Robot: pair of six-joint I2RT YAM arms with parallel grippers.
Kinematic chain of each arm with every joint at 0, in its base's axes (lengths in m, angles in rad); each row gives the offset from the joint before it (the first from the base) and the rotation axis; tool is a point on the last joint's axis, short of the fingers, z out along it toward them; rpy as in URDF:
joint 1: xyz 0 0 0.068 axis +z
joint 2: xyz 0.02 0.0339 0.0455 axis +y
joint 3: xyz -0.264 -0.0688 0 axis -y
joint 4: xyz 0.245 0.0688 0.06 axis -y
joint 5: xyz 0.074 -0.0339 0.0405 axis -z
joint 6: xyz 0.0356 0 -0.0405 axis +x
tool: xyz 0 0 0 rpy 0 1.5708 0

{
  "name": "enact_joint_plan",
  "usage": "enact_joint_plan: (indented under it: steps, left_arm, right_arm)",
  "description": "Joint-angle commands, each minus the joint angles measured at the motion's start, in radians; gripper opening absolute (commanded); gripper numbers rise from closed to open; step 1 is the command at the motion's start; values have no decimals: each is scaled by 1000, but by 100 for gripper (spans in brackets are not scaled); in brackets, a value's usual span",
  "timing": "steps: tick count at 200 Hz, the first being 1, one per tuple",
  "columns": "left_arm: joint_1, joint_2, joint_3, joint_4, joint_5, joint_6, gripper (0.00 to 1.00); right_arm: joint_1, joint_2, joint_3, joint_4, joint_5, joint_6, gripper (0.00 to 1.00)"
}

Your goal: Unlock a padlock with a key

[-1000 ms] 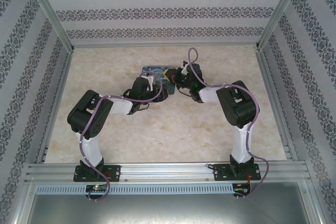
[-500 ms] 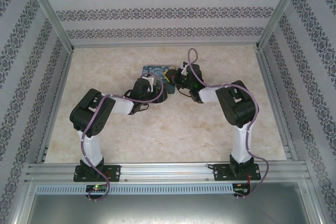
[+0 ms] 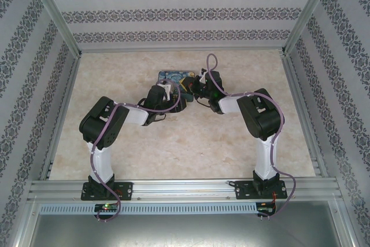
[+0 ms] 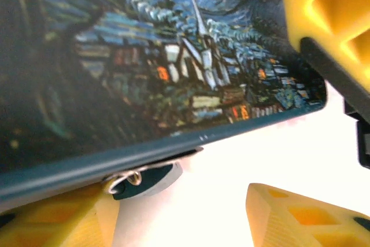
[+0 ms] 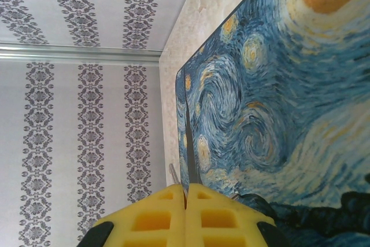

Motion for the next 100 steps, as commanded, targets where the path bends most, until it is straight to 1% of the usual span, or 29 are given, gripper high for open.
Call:
enact_joint_plan:
  steps: [1,61,81,100]
  left_arm:
    - [3,8,-23,126,62,-110,60]
    - [11,56,-60,259,62,-236,60]
    - [12,63,-60,263,59,-253,60]
    - [12,65,-58,252,47,-256,62]
  right_arm:
    - [-15,23,-15,29,-1,-9,0]
    - [-17,24,-23,34,0,-10,0]
    - [-19,24,-26,37,0,-8,0]
    - [-21,22,-27,38,-3,-9,0]
